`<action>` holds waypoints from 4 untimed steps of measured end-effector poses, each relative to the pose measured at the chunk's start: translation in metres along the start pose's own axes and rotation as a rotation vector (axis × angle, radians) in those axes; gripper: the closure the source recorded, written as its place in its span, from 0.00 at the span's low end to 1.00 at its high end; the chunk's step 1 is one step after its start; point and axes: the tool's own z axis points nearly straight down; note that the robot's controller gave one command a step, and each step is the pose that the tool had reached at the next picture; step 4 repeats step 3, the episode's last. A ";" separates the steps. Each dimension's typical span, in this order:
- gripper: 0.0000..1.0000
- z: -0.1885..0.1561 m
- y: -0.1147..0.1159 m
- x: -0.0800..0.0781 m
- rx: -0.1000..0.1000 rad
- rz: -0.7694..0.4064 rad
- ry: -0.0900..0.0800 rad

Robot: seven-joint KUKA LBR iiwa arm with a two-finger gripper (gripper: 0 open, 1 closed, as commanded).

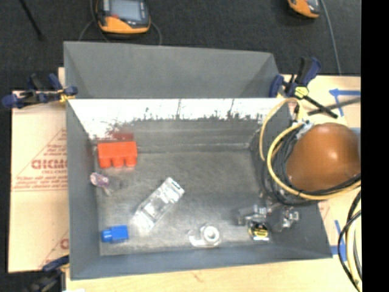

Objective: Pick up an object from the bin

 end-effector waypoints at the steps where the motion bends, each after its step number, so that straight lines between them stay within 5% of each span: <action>1: 0.00 0.011 0.008 -0.017 -0.002 -0.475 0.001; 2: 1.00 0.011 0.008 -0.018 0.001 -0.471 -0.001; 3: 1.00 -0.159 -0.024 -0.034 0.008 -0.699 0.006; 4: 1.00 -0.159 -0.024 -0.034 0.008 -0.699 0.006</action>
Offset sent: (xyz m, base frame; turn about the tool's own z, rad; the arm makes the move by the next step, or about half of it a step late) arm -0.0042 0.0161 -0.0117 -0.4755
